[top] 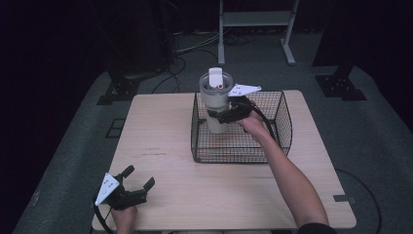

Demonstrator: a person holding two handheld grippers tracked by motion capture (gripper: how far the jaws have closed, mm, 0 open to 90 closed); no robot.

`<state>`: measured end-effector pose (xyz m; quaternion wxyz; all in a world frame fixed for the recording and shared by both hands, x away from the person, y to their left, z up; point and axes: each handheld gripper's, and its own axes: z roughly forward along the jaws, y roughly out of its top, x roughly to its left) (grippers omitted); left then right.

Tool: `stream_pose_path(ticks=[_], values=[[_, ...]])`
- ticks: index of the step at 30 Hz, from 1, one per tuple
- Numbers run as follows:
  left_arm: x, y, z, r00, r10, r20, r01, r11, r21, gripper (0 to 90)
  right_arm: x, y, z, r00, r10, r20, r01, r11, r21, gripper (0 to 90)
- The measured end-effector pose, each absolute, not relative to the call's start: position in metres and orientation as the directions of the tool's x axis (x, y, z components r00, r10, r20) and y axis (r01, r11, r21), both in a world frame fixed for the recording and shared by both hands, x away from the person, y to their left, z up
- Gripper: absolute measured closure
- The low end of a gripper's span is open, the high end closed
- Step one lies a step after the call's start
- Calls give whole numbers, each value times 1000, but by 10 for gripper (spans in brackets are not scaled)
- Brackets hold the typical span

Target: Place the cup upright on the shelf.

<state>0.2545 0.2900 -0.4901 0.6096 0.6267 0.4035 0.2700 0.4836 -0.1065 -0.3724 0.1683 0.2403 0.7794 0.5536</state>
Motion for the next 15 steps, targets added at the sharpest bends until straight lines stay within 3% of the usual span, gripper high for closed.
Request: stream_pose_path(ticks=[15], values=[[254,292,-490,538,827,-164,170,84,982,0,494,-104,-402,-840,542,9,229,339,912,96]])
